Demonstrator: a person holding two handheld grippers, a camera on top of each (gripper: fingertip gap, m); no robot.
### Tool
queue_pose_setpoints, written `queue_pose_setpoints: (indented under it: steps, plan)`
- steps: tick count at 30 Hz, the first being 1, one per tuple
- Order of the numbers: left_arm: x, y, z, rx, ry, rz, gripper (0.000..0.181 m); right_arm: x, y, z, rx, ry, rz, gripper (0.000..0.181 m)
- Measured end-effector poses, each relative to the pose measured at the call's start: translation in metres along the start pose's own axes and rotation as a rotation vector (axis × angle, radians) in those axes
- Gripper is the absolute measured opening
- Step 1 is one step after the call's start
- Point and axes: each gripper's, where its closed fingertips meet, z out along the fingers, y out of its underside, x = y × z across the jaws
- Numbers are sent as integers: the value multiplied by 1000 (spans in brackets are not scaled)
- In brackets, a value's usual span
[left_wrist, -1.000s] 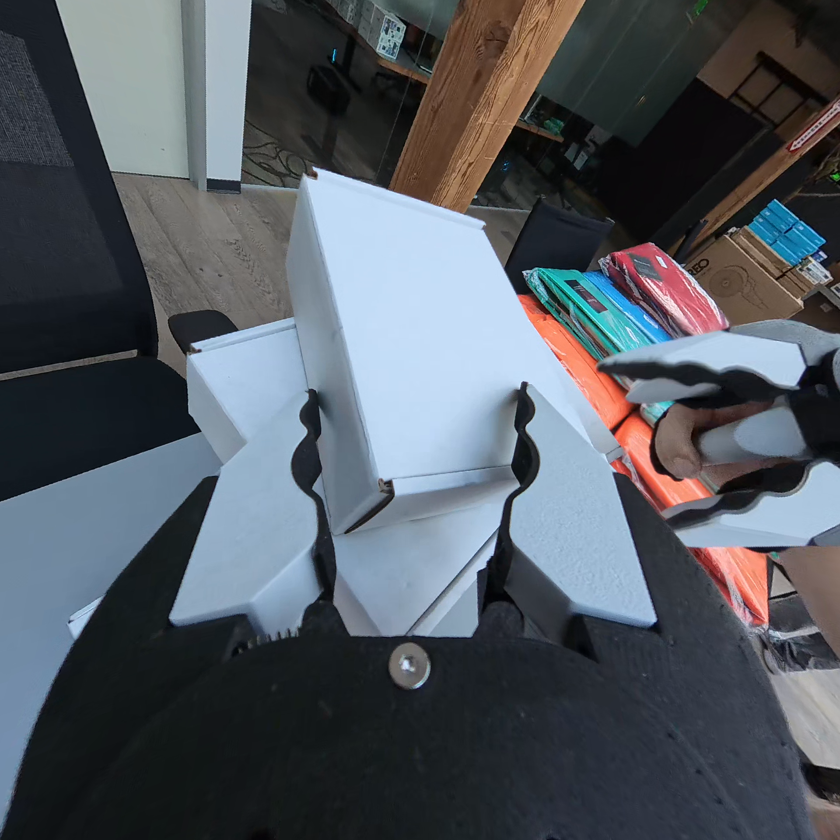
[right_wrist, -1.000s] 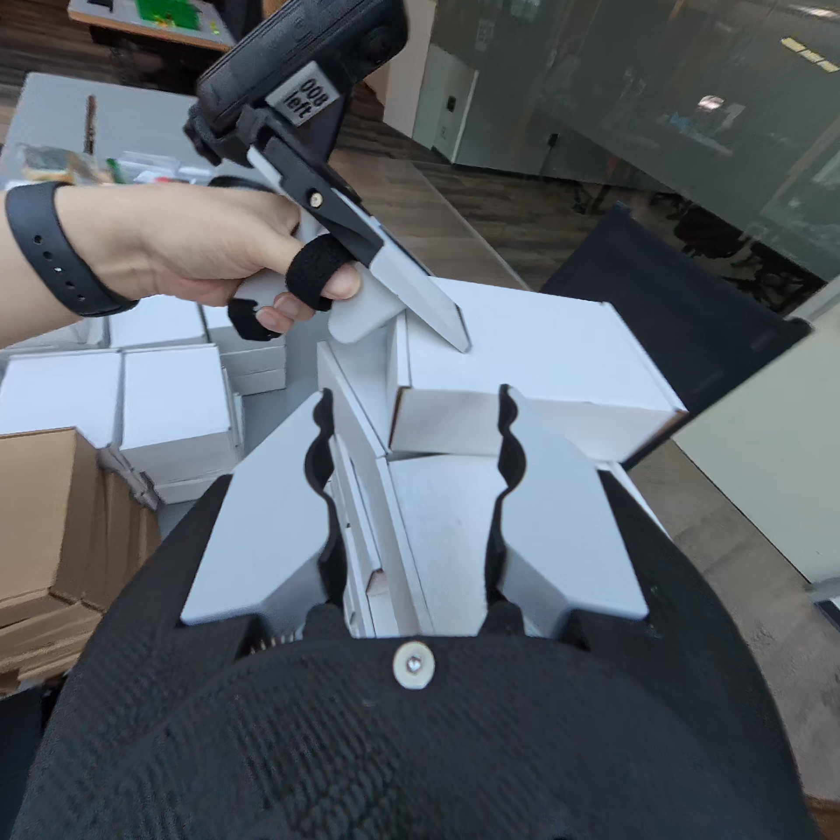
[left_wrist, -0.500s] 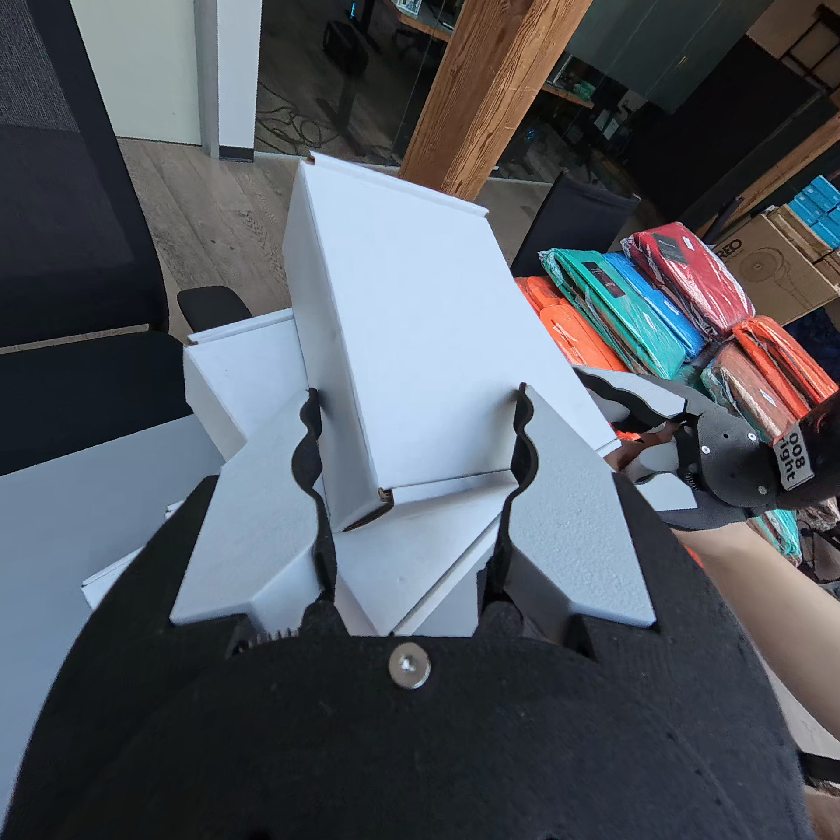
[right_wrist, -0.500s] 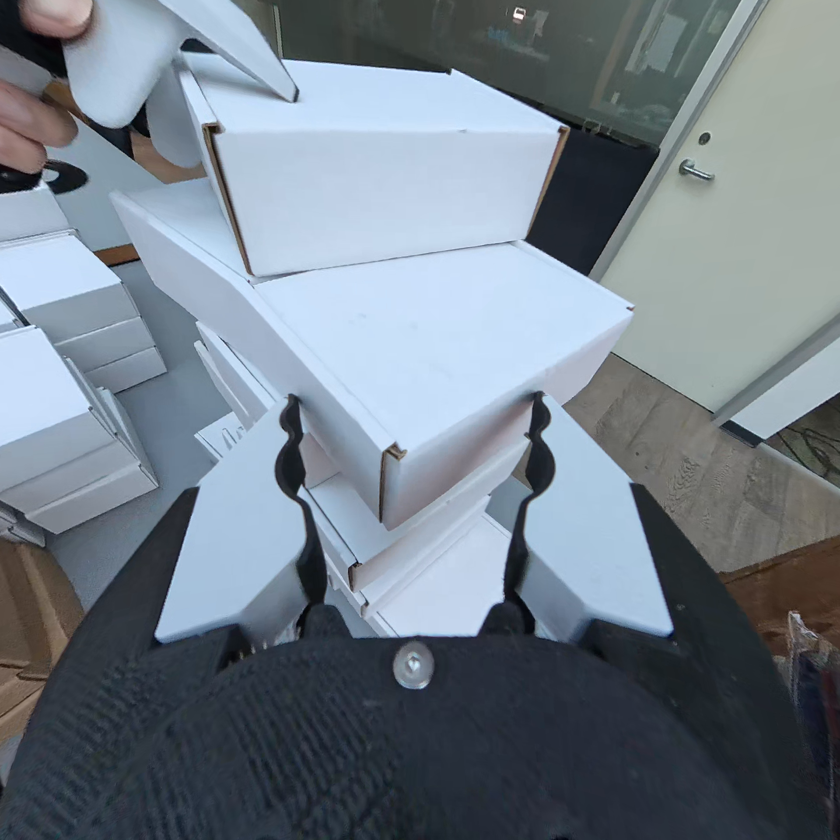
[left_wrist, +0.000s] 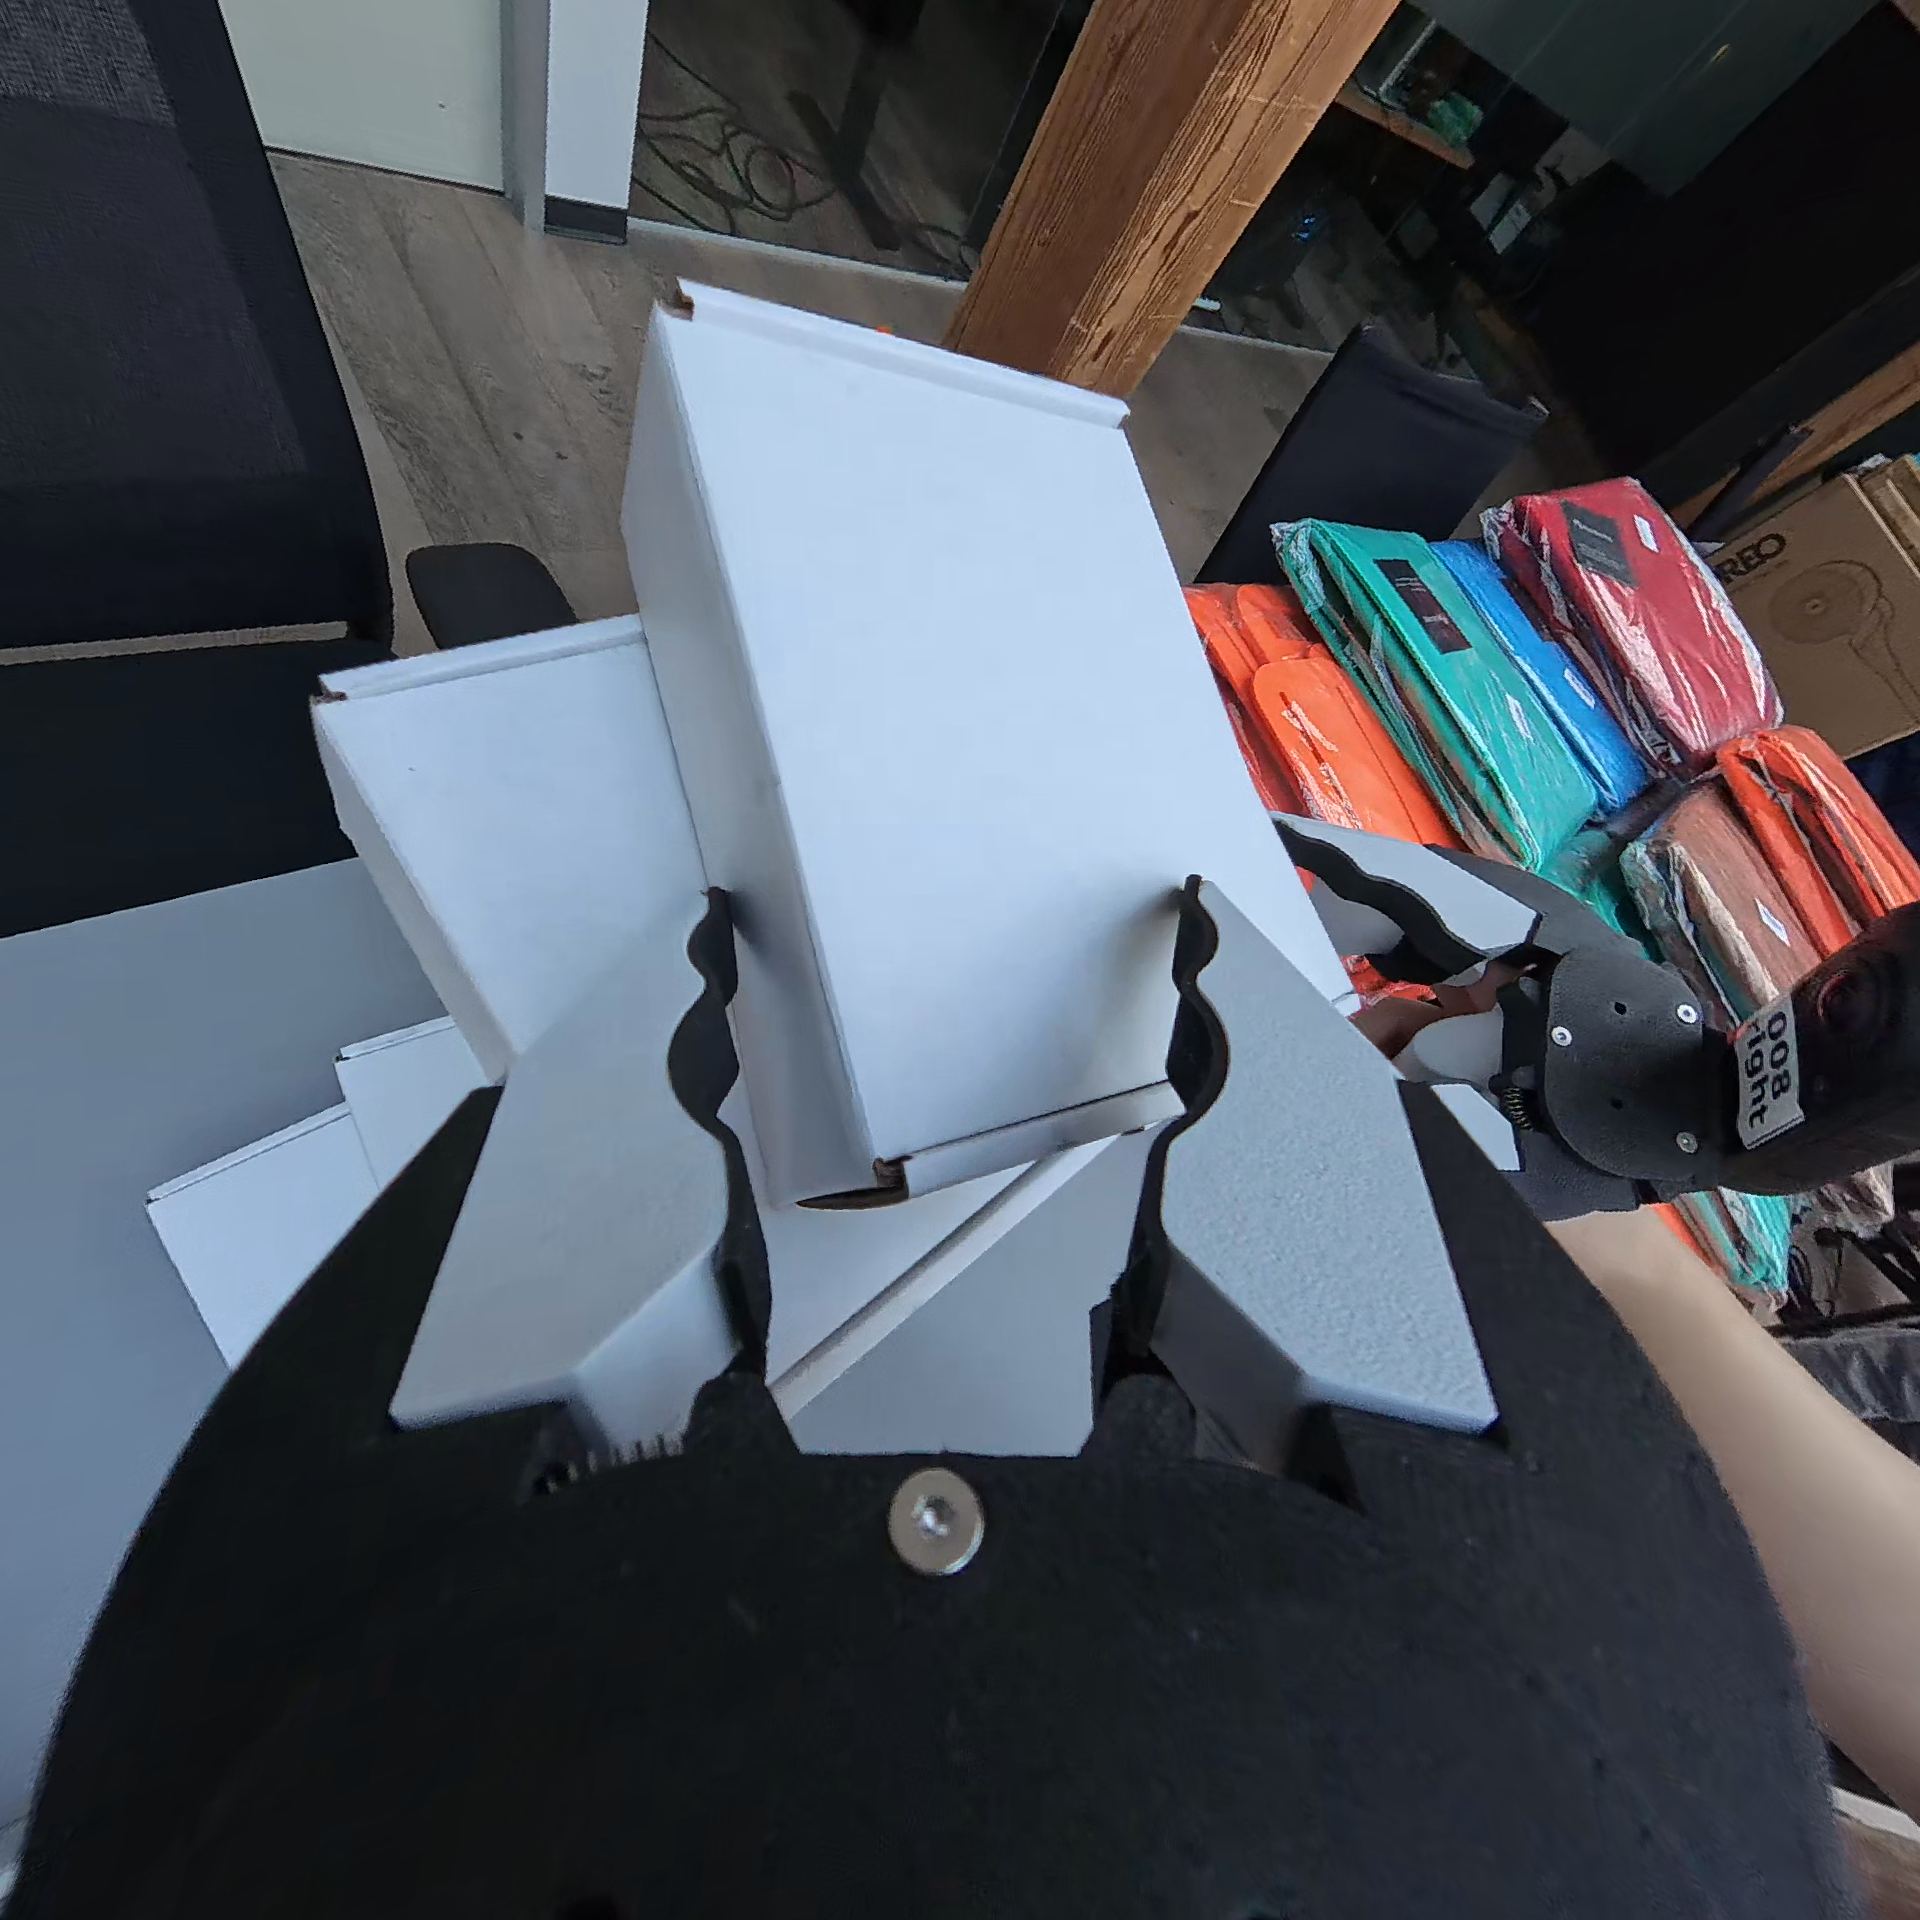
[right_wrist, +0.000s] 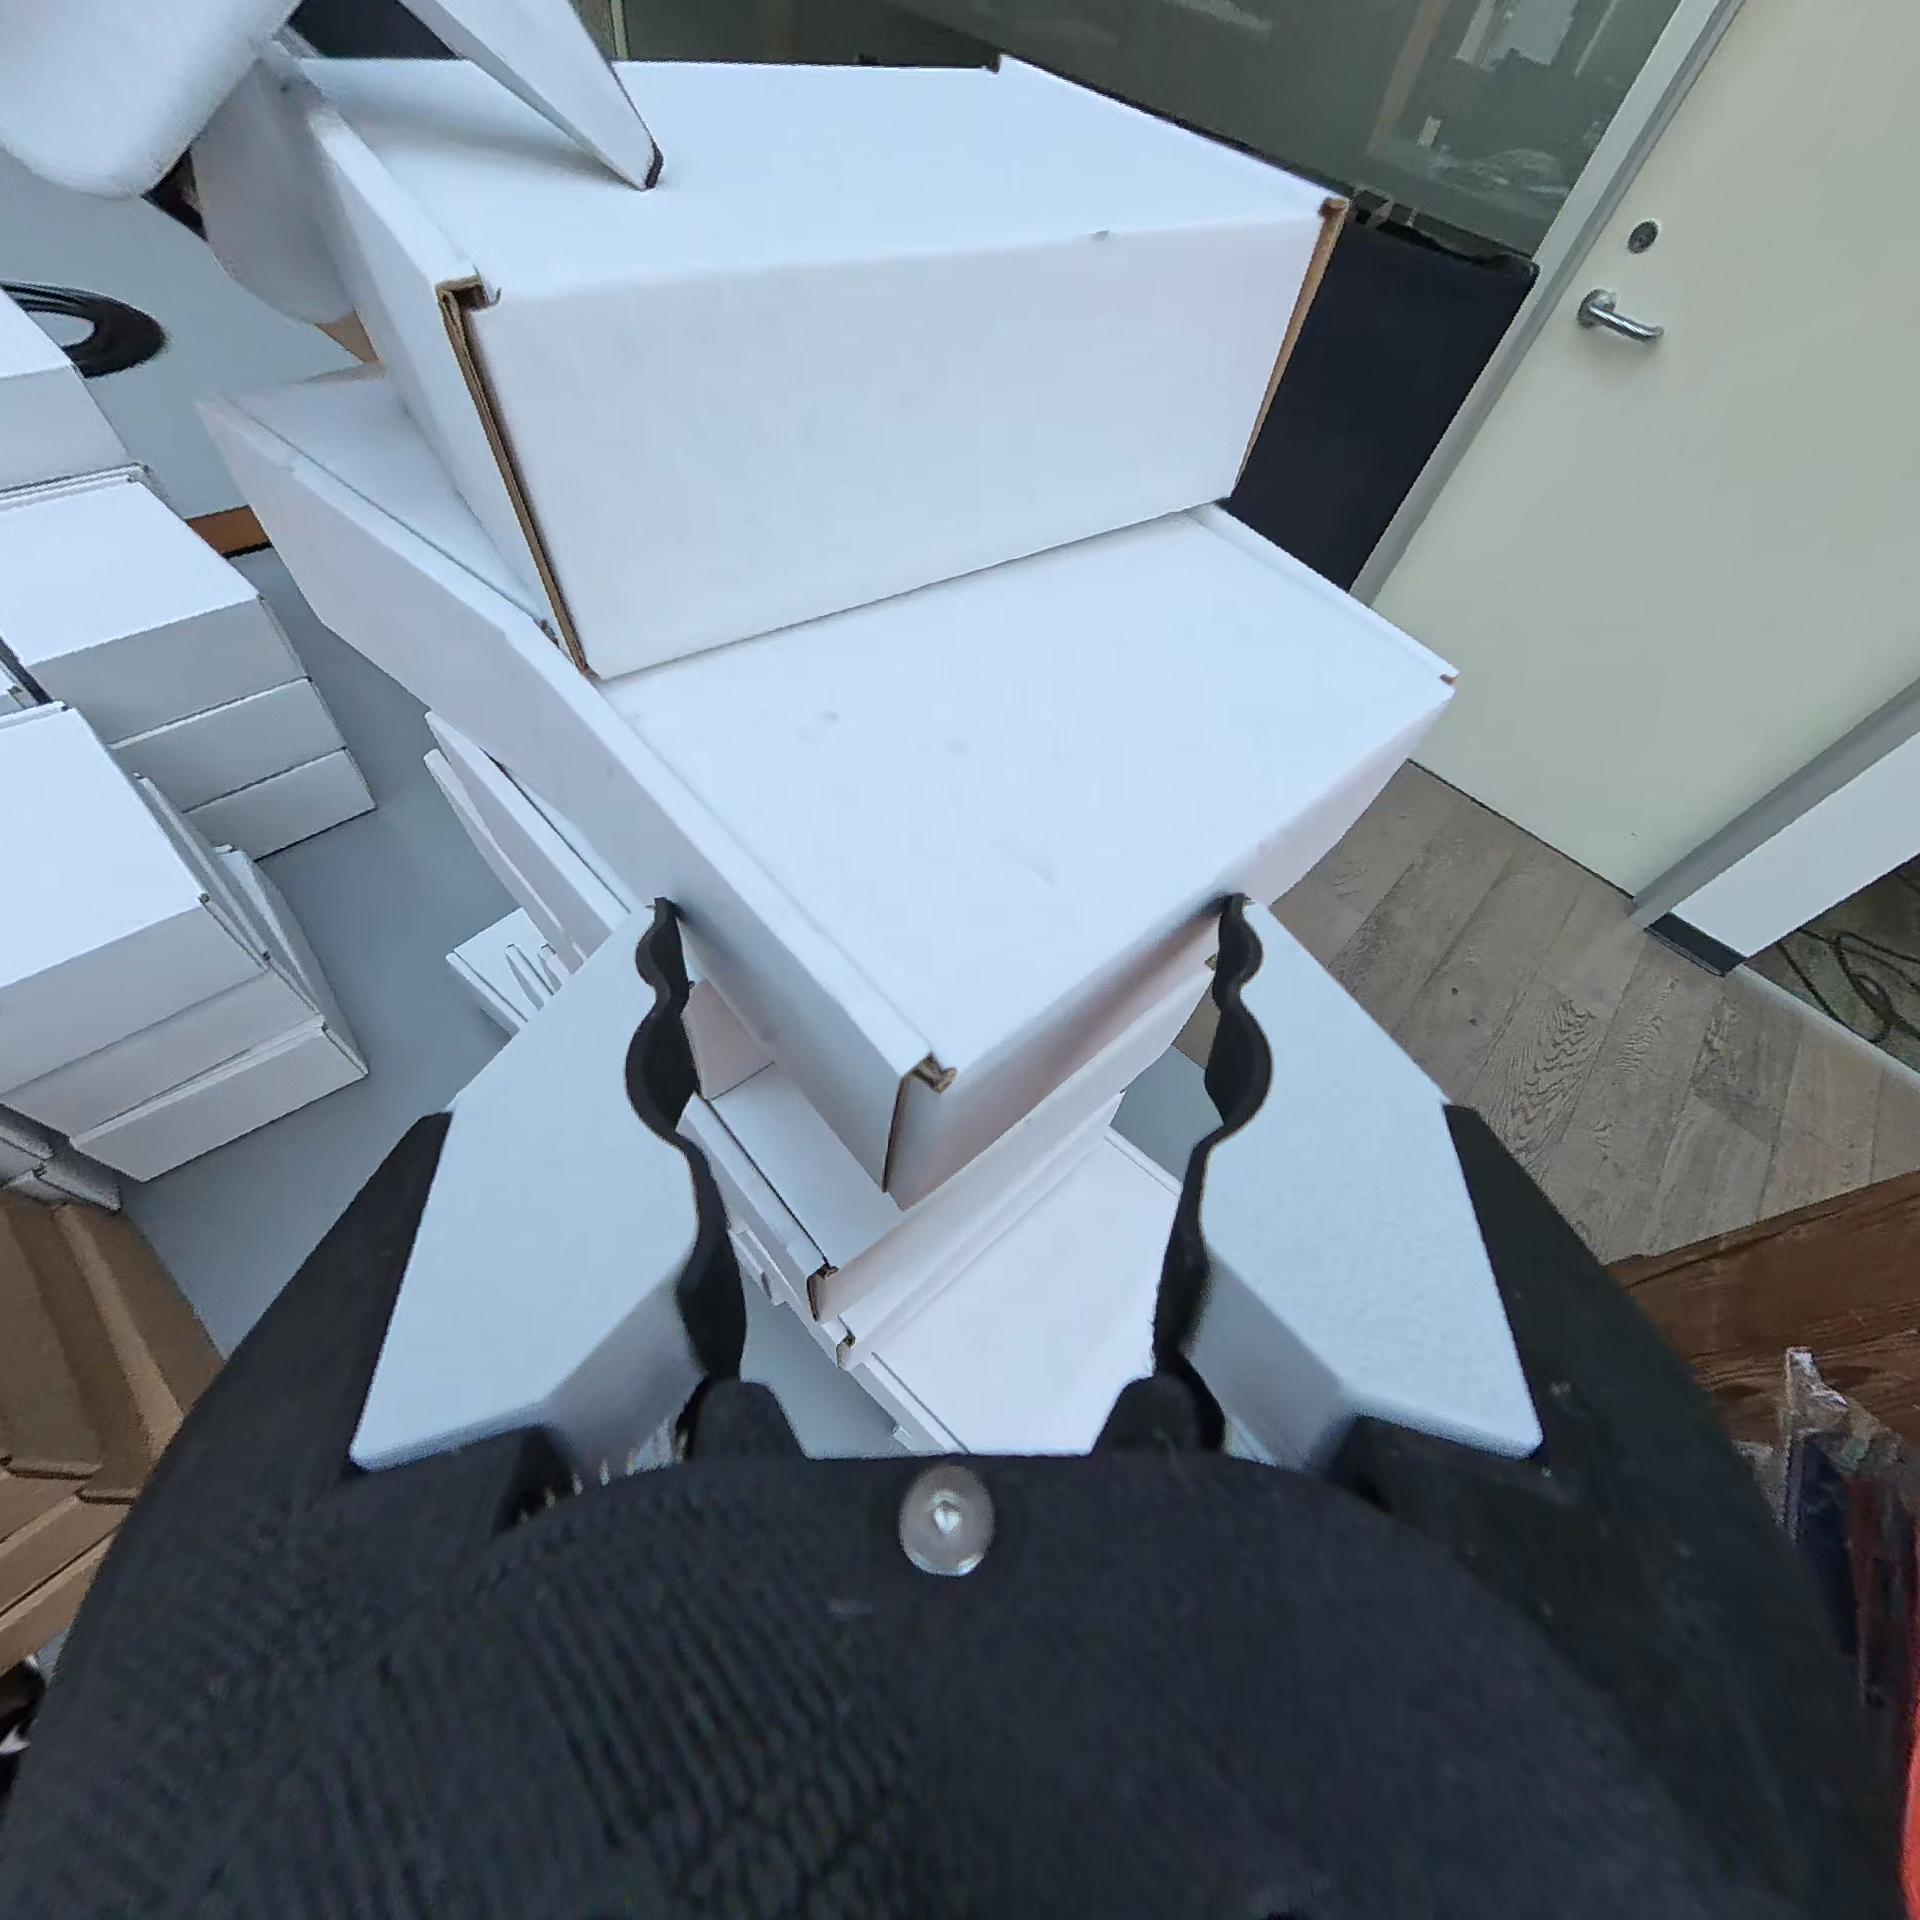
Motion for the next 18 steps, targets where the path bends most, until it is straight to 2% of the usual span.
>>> queue_pose_setpoints:
  steps: [5, 18]
  plan:
    - [5, 3, 1, -27, 30, -59, 77, 0, 0, 2, -11, 7, 0, 102]
    - [10, 8, -1, -64, 17, -60, 78, -3, -4, 5, -31, -11, -79, 102]
